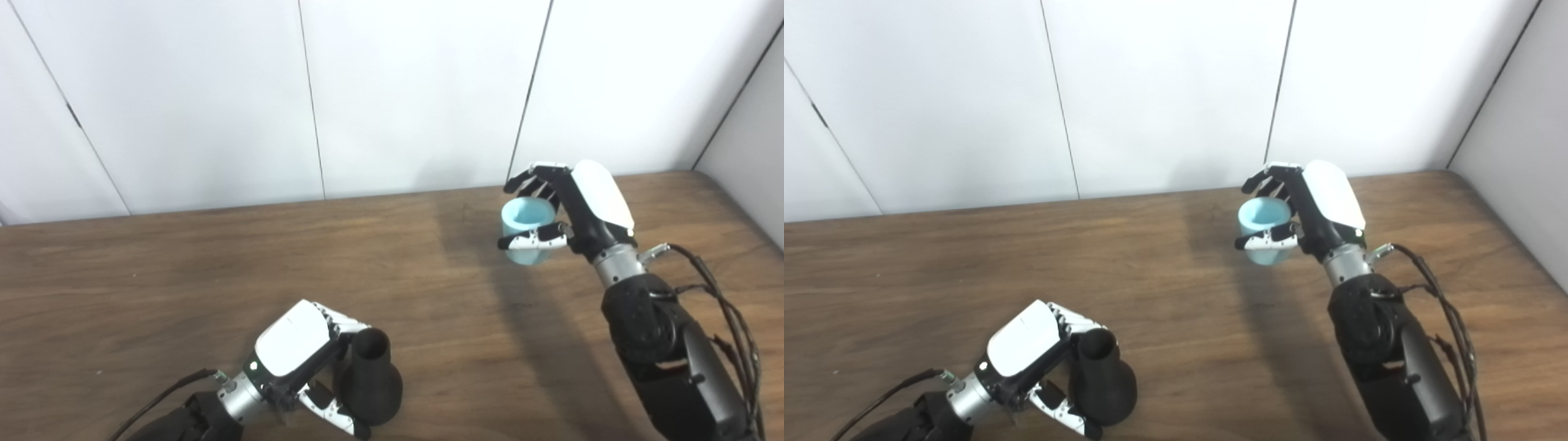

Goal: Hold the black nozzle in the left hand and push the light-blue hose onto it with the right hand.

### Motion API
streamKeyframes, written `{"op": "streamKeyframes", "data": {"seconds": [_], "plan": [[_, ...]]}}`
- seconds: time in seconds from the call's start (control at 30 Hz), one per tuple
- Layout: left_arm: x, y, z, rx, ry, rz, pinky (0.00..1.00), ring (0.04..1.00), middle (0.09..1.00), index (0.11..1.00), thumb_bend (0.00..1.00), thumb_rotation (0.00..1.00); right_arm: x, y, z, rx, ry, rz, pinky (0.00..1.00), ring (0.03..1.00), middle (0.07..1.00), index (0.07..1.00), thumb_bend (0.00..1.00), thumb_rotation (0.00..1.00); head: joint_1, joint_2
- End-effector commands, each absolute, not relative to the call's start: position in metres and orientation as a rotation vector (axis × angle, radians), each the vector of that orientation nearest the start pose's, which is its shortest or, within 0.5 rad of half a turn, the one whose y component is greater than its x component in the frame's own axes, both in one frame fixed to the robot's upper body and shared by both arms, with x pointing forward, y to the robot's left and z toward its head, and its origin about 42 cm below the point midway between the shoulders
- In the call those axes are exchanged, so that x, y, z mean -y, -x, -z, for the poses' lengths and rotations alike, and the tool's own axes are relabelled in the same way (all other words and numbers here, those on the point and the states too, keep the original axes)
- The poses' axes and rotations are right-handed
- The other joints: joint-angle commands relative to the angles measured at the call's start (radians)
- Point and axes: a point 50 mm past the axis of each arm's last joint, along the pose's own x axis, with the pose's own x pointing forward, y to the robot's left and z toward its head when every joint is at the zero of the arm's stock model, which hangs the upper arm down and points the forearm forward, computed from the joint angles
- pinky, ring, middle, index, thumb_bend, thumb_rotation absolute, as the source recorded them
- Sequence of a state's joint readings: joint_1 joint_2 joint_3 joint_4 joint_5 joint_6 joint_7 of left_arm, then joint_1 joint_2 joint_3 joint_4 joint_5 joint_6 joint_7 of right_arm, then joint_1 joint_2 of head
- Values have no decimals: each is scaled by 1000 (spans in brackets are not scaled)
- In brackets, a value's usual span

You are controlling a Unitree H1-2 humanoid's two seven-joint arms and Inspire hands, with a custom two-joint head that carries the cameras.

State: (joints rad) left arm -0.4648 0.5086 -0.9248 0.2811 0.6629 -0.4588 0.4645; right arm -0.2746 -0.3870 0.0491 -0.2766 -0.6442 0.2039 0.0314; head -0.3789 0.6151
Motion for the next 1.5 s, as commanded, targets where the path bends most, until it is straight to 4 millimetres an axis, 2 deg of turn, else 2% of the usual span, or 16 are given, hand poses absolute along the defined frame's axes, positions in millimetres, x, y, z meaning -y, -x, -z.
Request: {"op": "streamKeyframes", "data": {"seconds": [0.0,0.07,0.13,0.2,0.5,0.7,0.8,0.83,0.9,1.1,1.27,1.47], "plan": [[-166,-299,-64,687,-943,776,172,235,396,511,515,0,279,-341,-286,463,992,157,308,374,461,547,510,0,0,1],[-167,-299,-63,688,-945,774,170,234,394,511,514,0,275,-338,-289,485,988,148,308,374,462,547,511,0,0,1],[-166,-300,-62,689,-947,769,158,219,456,487,522,0,271,-335,-292,511,985,140,310,380,464,546,512,0,1,2],[-166,-300,-61,686,-949,769,153,213,468,482,524,0,266,-332,-296,530,972,133,314,383,468,545,512,0,3,2],[-165,-301,-58,688,-959,763,120,172,471,480,525,0,239,-318,-309,602,883,85,309,385,484,542,513,0,10,3],[-164,-301,-57,685,-963,773,145,210,473,480,524,0,209,-301,-323,647,806,44,296,381,482,541,512,0,15,4],[-163,-301,-57,679,-967,781,160,228,398,504,515,0,198,-293,-329,665,787,21,297,380,481,539,511,0,22,7],[-163,-301,-57,680,-967,781,160,226,435,493,520,0,196,-291,-330,668,783,16,297,382,484,536,512,0,22,7],[-162,-301,-57,680,-965,781,162,228,398,503,515,0,191,-287,-332,672,775,3,302,387,488,530,513,0,28,8],[-159,-302,-57,676,-958,783,220,301,424,517,518,0,179,-278,-335,691,724,-27,273,371,470,543,510,0,39,8],[-158,-304,-56,676,-962,783,183,253,398,511,515,0,170,-271,-336,703,703,-29,253,367,465,544,510,0,43,9],[-158,-304,-56,674,-967,789,209,282,408,514,516,0,162,-263,-335,704,678,-54,224,352,475,548,507,0,44,13]]}}
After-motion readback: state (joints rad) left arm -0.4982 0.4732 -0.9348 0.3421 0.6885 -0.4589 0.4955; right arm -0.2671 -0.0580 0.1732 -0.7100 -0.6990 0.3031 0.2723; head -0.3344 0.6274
